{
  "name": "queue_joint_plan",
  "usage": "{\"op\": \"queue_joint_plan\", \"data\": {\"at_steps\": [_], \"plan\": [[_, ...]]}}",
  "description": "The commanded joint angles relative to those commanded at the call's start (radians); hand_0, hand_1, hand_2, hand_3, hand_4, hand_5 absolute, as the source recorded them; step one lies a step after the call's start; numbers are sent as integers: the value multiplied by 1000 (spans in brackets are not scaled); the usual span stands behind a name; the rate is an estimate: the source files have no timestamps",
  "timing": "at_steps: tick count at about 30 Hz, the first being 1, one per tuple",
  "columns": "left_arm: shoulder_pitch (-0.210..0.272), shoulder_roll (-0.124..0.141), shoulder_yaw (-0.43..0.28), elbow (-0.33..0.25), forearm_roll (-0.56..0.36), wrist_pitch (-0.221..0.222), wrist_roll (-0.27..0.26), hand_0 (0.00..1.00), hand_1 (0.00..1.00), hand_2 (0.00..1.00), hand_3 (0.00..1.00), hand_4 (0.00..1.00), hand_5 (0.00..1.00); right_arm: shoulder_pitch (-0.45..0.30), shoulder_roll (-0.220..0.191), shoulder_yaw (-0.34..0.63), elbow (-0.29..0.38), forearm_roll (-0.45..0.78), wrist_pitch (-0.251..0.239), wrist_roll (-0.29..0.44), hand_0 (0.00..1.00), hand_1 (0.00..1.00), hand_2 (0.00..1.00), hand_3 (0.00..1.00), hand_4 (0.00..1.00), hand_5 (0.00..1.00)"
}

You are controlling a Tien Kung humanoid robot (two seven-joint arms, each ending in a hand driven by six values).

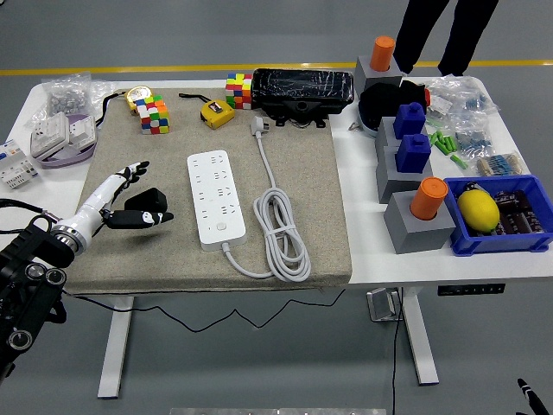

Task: Pick up the plug,place it near the board,insert it into the board,press the button

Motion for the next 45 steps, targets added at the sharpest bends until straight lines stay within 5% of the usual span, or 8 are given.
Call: {"op": "queue_joint_plan", "data": {"at_steps": [13, 14, 19, 20, 25, 26, 45], "plan": [[-15, -11, 18, 53, 22, 52, -9, 998, 998, 998, 955, 998, 119, -2, -2, -2, 0, 2, 1, 0, 815, 759, 736, 789, 998, 994], [-17, -12, 19, 60, 23, 60, -10, 967, 998, 962, 927, 998, 9, -3, -2, -3, 0, 2, 1, 0, 815, 759, 736, 789, 998, 996], [-24, -16, 22, 82, 29, 86, -14, 967, 998, 962, 927, 998, 9, -3, -1, -4, 0, 3, 1, 0, 815, 759, 736, 789, 998, 996], [-25, -17, 21, 84, 30, 88, -13, 813, 893, 838, 866, 998, 2, -3, -1, -5, 0, 3, 1, 0, 815, 760, 736, 789, 998, 996], [-31, -18, 22, 95, 25, 109, -18, 813, 893, 838, 866, 998, 2, 0, -2, -7, 0, 4, 1, 0, 815, 760, 736, 789, 998, 996], [-32, -19, 22, 96, 22, 115, -19, 667, 749, 684, 739, 998, 2, 0, -2, -4, 0, 3, 1, -1, 815, 759, 736, 789, 998, 998], [-34, -28, 24, 118, 38, 143, -31, 548, 672, 551, 619, 998, 2, 4, -1, -7, 0, 5, 0, 0, 815, 758, 735, 789, 998, 998]]}}
